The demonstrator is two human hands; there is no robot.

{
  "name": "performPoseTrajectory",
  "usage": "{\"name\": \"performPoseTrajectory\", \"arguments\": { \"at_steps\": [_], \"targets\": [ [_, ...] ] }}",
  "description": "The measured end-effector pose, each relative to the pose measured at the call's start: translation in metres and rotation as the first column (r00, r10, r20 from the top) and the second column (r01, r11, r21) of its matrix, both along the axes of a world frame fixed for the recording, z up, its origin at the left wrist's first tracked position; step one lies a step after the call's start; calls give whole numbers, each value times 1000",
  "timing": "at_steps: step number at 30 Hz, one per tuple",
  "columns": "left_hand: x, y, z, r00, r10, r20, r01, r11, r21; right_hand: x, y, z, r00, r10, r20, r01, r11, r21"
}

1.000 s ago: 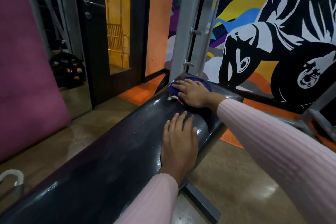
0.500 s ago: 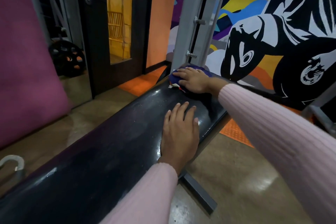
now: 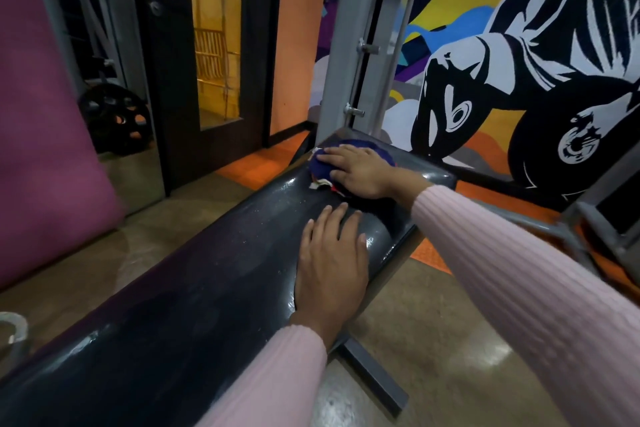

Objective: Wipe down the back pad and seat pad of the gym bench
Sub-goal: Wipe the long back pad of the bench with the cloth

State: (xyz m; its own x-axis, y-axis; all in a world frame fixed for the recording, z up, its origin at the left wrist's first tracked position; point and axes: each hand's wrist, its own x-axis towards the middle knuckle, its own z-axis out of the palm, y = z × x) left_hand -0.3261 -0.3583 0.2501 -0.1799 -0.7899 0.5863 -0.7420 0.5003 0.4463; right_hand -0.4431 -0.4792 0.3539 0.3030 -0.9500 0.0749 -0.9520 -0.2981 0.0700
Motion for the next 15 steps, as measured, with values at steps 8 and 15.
{"name": "performPoseTrajectory", "arguments": {
  "at_steps": [8, 15],
  "targets": [
    [0, -2, -2, 999, -1, -38, 1, 1000, 1, 19, -53, 11, 981, -181, -65, 184, 982, 36],
    [0, -1, -2, 999, -14, -39, 14, 1000, -4, -11, -31, 8, 998, -47, 33, 48, 999, -18]
  ]
}}
